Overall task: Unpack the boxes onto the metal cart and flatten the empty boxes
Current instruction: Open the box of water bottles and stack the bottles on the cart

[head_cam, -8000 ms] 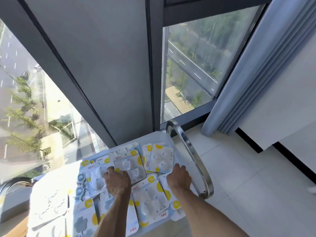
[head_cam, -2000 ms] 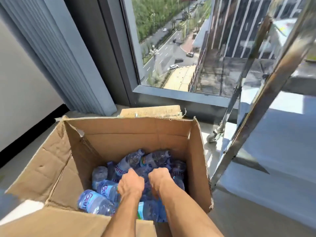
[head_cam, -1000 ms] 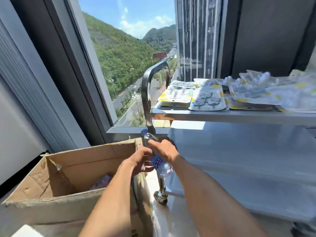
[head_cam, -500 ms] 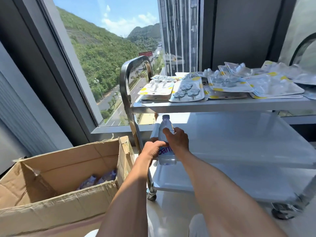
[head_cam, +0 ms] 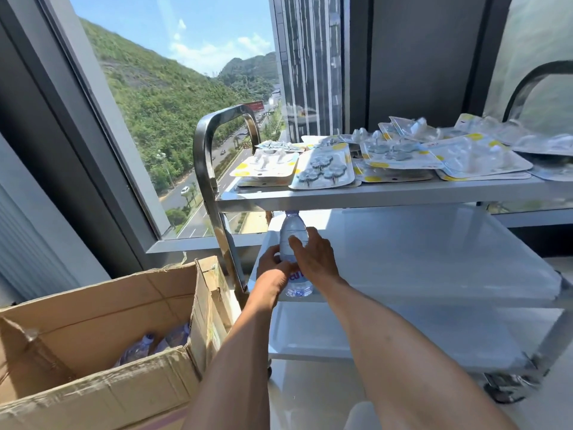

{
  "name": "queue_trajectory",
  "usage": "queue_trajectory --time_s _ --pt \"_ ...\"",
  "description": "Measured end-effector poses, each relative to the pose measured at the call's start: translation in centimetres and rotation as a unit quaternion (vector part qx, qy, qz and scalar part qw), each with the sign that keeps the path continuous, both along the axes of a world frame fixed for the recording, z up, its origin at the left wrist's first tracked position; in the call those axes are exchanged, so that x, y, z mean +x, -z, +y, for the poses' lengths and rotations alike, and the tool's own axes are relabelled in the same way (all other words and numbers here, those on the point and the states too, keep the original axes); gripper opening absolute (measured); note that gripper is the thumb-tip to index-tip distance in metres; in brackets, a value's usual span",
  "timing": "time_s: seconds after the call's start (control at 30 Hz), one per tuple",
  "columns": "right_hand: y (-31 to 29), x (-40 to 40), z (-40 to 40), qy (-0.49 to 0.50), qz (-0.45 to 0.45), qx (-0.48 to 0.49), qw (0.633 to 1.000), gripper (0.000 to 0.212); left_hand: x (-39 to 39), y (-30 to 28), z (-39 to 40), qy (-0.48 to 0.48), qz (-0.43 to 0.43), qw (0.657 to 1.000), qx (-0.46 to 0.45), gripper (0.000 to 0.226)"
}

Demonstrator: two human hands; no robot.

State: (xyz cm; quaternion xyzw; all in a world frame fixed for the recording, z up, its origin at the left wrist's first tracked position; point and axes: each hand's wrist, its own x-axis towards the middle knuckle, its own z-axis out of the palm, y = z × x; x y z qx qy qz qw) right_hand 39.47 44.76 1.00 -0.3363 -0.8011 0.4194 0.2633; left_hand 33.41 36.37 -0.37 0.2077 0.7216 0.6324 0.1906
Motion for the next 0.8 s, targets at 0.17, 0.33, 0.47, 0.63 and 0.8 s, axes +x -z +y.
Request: queue_trajectory --time_s 0.17,0.33,0.47,0.63,0.8 --pt "1.0 -1.1 -0.1 -0.009 0.039 -0.001 0.999 0.052 -0.2 0.7 0.9 -0.011 0.029 0.999 0.006 0.037" --pt "1.6 -2.5 1.4 -0.008 0.065 0.012 0.998 0.056 -1.8 0.5 2.5 0.014 0.049 0.999 0.011 0.047" --pt "1.7 -4.2 3.1 0.017 0.089 0.008 0.996 0.051 -3.5 1.9 2.8 0.025 0.052 0.998 -0.011 0.042" --pt "2.7 -6.4 5.1 0.030 0.127 0.010 0.991 0.050 -5.5 5.2 2.4 -0.013 0.147 0.980 -0.135 0.042" --pt "5.7 -6.9 7.5 0.013 0.044 0.171 0.984 0.055 -7.0 7.7 3.1 -0.054 0.340 0.907 -0.243 0.032"
